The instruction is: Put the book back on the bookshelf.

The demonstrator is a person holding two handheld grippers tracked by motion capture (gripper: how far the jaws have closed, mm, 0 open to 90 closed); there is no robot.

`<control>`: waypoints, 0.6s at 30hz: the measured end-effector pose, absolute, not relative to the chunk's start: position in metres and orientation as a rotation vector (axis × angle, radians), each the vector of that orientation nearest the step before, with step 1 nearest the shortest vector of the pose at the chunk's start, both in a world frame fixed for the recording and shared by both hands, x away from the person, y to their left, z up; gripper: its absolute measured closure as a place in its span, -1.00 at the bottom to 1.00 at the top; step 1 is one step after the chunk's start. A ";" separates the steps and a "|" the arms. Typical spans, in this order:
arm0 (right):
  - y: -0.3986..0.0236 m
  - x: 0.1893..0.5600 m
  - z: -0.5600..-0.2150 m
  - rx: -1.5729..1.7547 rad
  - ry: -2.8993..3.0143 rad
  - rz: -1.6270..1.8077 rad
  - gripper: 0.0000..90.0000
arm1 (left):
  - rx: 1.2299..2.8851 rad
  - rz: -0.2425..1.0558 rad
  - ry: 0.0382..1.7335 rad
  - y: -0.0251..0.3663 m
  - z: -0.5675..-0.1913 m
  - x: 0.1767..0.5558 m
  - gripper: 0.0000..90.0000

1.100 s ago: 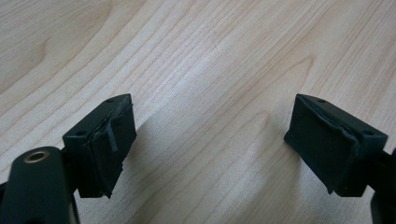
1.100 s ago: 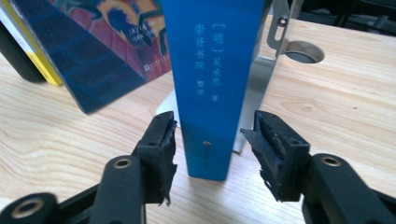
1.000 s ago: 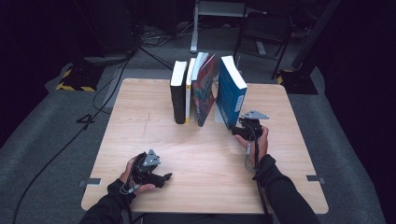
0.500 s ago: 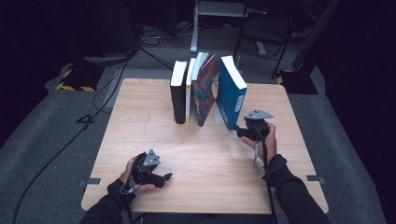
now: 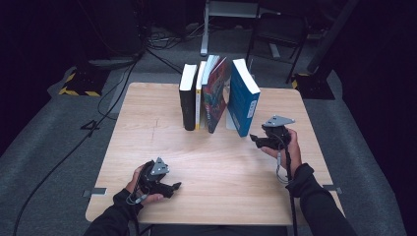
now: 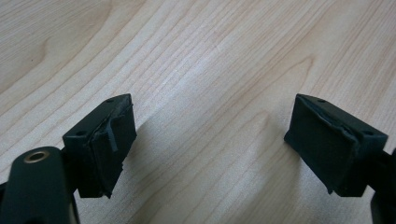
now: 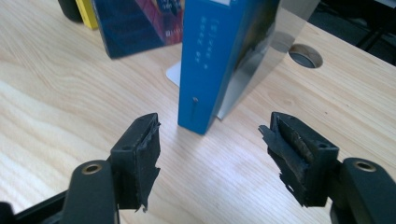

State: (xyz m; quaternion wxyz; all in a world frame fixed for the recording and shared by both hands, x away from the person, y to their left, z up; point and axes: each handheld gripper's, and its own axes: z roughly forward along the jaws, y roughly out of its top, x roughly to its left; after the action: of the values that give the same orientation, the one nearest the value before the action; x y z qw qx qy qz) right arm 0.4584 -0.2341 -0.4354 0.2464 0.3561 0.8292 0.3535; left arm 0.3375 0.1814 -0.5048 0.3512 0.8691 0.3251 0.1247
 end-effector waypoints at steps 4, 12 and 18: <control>-0.243 0.455 -0.428 0.963 2.256 0.980 -0.24 | 2.250 0.323 0.841 0.181 -0.505 0.337 -0.65; -0.259 0.444 -0.422 0.936 2.271 0.965 -0.27 | 2.250 0.323 0.842 0.181 -0.505 0.337 -0.65; -0.272 0.435 -0.422 0.929 2.280 0.956 -0.28 | 2.250 0.323 0.842 0.181 -0.505 0.337 -0.65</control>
State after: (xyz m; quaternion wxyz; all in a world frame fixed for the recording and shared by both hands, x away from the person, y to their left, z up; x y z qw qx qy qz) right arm 0.4346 -0.2718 -0.4224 0.2476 0.3407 0.8365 0.3506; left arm 0.3375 0.1814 -0.5048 0.3512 0.8691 0.3252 0.1246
